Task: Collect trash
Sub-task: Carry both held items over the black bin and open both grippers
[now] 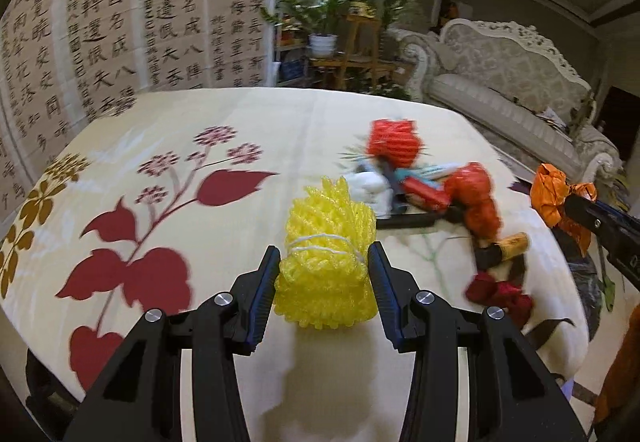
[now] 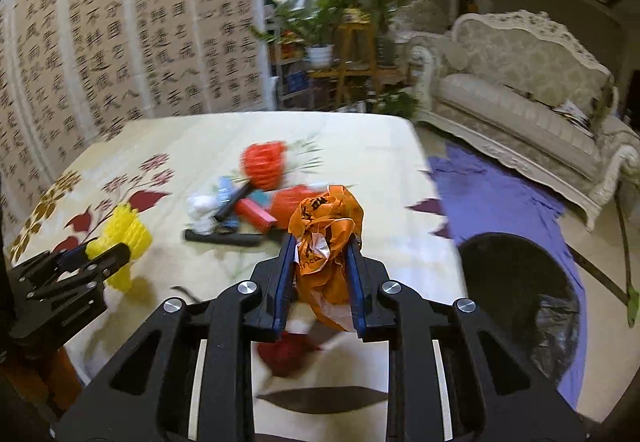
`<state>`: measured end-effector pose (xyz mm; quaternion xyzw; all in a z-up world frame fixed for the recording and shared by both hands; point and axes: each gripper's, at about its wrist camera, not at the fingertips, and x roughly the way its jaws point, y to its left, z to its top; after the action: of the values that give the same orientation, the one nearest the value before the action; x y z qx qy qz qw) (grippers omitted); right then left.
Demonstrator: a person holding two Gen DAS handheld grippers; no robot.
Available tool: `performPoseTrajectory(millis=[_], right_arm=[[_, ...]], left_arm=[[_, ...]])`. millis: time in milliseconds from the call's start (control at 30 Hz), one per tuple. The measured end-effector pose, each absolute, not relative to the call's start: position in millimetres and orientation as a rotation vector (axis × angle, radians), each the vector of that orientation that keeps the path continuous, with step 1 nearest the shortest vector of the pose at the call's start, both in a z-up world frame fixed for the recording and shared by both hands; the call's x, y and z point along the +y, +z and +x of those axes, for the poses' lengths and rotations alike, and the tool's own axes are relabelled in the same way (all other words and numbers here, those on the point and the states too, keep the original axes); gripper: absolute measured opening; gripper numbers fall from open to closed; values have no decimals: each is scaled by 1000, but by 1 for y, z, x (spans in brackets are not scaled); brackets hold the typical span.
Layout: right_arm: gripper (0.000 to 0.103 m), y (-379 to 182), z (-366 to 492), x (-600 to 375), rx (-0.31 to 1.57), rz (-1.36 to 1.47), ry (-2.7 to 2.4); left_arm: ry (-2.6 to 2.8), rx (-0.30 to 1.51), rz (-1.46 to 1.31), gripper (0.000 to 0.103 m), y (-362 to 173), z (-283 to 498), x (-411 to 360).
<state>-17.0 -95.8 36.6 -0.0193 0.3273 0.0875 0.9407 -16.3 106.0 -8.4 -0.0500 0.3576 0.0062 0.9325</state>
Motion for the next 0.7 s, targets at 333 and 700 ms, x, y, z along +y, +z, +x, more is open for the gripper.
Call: performPoseTrajectory(millis=[333, 700], right_arm=[[24, 32, -26, -176, 656, 29, -5], [24, 17, -28, -239, 647, 80, -118]], left_arm=[[-151, 703, -36, 46, 4, -10, 33], [-279, 677, 45, 46, 9, 7, -49]])
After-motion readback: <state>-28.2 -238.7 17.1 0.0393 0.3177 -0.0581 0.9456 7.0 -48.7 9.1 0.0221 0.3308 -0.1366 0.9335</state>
